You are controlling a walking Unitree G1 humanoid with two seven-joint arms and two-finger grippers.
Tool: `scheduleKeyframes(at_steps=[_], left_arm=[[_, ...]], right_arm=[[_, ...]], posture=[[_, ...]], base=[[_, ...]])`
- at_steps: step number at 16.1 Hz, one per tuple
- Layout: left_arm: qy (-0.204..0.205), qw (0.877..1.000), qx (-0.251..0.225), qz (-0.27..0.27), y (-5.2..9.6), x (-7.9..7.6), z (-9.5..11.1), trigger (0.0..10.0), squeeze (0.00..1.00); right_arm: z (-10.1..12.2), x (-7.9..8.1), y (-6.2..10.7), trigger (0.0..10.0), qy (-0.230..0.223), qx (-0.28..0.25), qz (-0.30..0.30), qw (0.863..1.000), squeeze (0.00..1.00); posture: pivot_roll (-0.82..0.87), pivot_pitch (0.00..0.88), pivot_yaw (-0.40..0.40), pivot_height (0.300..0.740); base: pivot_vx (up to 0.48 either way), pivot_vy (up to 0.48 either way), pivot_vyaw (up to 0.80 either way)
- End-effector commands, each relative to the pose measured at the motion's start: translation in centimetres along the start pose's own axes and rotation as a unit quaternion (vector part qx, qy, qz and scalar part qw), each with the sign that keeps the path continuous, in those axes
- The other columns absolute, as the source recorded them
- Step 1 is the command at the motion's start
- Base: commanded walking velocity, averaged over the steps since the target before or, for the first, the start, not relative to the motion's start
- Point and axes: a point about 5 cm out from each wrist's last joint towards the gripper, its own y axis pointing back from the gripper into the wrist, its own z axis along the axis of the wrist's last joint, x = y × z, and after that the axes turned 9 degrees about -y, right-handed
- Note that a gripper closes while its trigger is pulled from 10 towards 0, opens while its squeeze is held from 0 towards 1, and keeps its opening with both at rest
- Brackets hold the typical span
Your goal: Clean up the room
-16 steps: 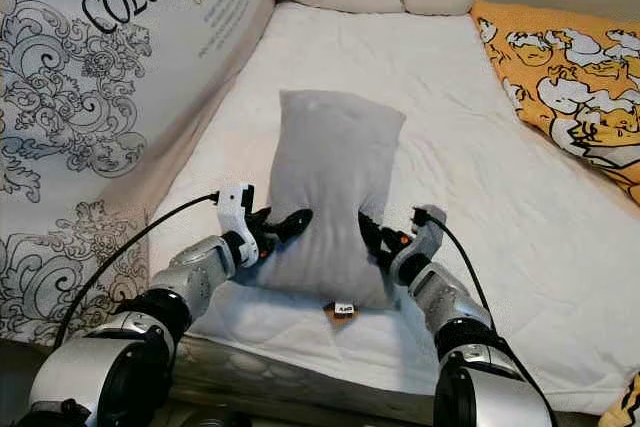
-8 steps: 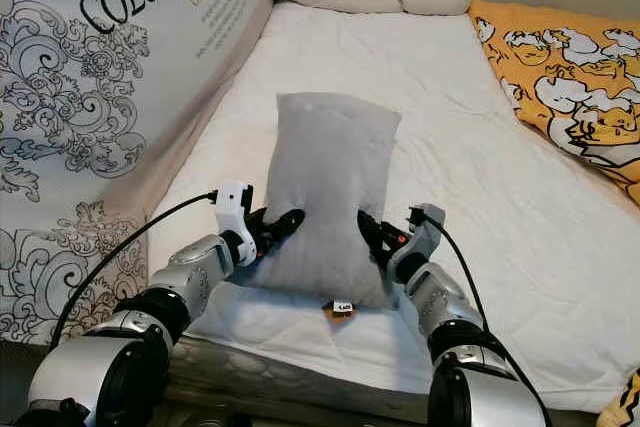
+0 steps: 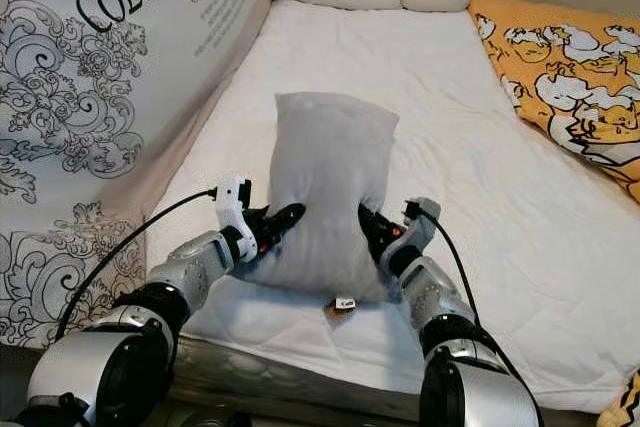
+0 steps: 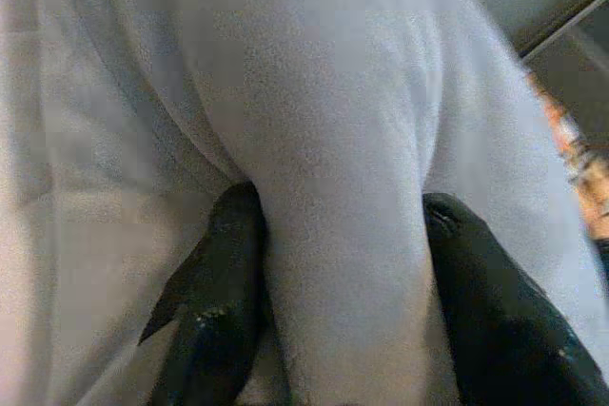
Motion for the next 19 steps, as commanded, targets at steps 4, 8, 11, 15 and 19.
scheduleKeyframes(at_steps=[4, 8, 11, 15, 19], left_arm=[[-0.019, 0.996, -0.054, -0.064, -1.3, -1.7, 2.9, 0.0, 0.0], [-0.103, 0.986, -0.091, -0.089, -1.1, -1.8, 6.2, 0.0, 0.0], [-0.166, 0.978, -0.096, -0.084, -0.9, -1.6, 7.3, 0.0, 0.0], [-0.234, 0.966, -0.06, -0.093, -0.2, -1.4, 6.5, 0.0, 0.0], [-0.262, 0.964, -0.035, -0.038, 0.3, -0.1, 5.8, 0.0, 0.0]], right_arm=[[1.4, 2.1, -1.3, 0.0, -0.012, -0.036, 0.045, 0.998, 0.0], [3.9, 3.3, -1.6, 0.0, -0.026, -0.095, 0.082, 0.992, 0.0], [4.7, 3.8, -1.6, 0.0, -0.026, -0.114, 0.094, 0.989, 0.0], [3.8, 3.0, -0.5, 0.0, 0.026, -0.104, 0.074, 0.991, 0.0], [3.6, 1.3, 0.3, 10.0, 0.042, -0.104, 0.011, 0.994, 0.0]], posture=[[-0.06, 0.0, 0.016, 0.74], [-0.04, 0.0, 0.029, 0.74], [-0.04, 0.0, 0.028, 0.74], [-0.04, 0.0, 0.026, 0.74], [-0.04, 0.0, 0.025, 0.74]], base=[[0.0, 0.0, 0.0], [0.0, 0.0, 0.0], [0.0, 0.0, 0.0], [0.0, 0.0, 0.0], [0.0, 0.0, 0.0]])
